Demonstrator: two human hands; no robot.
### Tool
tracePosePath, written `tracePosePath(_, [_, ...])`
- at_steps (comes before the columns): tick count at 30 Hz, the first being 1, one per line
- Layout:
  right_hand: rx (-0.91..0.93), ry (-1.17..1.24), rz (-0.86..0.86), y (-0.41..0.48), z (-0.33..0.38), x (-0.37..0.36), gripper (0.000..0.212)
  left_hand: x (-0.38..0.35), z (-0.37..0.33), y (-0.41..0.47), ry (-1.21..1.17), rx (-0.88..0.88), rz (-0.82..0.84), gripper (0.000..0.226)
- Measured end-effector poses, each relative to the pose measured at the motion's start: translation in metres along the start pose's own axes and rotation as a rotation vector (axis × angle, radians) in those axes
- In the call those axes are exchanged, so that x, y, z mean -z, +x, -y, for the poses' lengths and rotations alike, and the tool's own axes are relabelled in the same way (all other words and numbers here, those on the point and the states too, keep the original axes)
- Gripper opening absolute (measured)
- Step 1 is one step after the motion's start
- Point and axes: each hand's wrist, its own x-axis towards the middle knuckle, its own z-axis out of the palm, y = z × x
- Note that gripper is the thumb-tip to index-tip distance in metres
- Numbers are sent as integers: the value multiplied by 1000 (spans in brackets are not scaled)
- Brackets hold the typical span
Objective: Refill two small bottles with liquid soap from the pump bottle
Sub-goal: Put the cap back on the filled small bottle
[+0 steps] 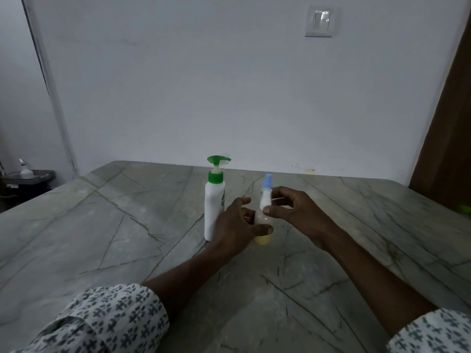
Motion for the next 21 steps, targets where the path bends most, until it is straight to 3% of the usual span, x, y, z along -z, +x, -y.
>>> tracePosePath(4, [43,-34,-73,0,2,-9,16,0,-1,-1,2,0,-6,88])
tracePosePath(8, [9,-26,-117,1,-1,-13,34,0,-1,-2,-9,-8,-14,89])
tracePosePath(11, [16,108,-81,-1,1,-3,16,1,0,-1,-12,-6,-3,88])
tracePosePath(14, [39,60,-88,-2,3,1,19,0,1,-1,-19,-7,-4,87])
tracePosePath(17, [49,5,-108,-3,3,-3,8,1,0,-1,-25,-6,-5,86])
tracePosePath(21, [25,25,-116,-2,1,-4,14,1,-3,-2,-18,-10,-7,83])
